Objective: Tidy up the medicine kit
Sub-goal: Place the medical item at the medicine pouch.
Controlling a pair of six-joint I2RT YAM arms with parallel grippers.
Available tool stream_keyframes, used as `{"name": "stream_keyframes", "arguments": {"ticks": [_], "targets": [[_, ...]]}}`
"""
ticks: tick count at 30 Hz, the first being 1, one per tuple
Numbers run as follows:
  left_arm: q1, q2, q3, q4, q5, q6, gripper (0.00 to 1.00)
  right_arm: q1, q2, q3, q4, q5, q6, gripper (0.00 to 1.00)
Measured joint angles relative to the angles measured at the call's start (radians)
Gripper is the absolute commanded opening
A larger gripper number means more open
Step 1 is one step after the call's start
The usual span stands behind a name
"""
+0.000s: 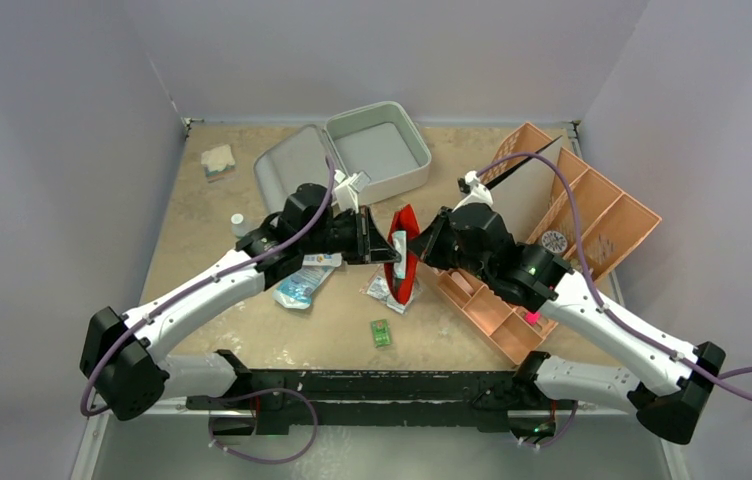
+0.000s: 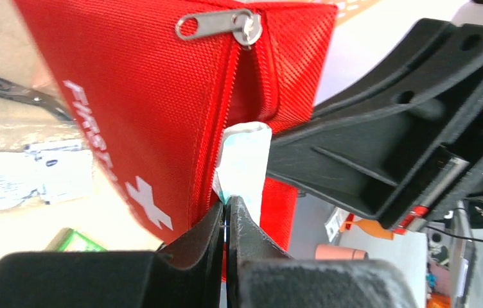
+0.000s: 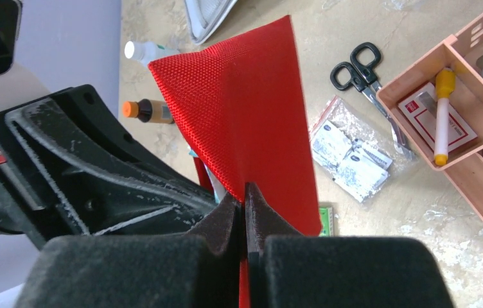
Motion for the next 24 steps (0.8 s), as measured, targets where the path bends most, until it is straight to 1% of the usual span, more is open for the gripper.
{"name": "stream_keyframes", "arguments": {"ticks": [5,10,13,15,21,24], "targets": [[-0.002,0.011,0.009,-0.076,-0.056,0.043,0.00,0.000,0.000,0.000,-0.002,-0.014,-0.001,0.00],[-0.002,0.022,0.023,-0.116,-0.091,0.066,0.00,0.000,0.002,0.000,-0.002,-0.018,-0.001,0.00],[-0.002,0.025,0.024,-0.124,-0.102,0.073,0.15,0.000,0.010,0.000,0.000,-0.023,-0.001,0.00],[-0.003,0.026,0.024,-0.124,-0.099,0.076,0.22,0.000,0.014,0.000,0.000,-0.025,-0.001,0.00],[-0.006,0.024,0.039,-0.128,-0.071,0.088,0.32,0.000,0.015,0.000,0.001,-0.025,-0.003,0.00],[-0.006,0.014,0.061,-0.143,-0.051,0.105,0.33,0.000,0.015,0.000,0.002,-0.026,-0.010,0.00]]}}
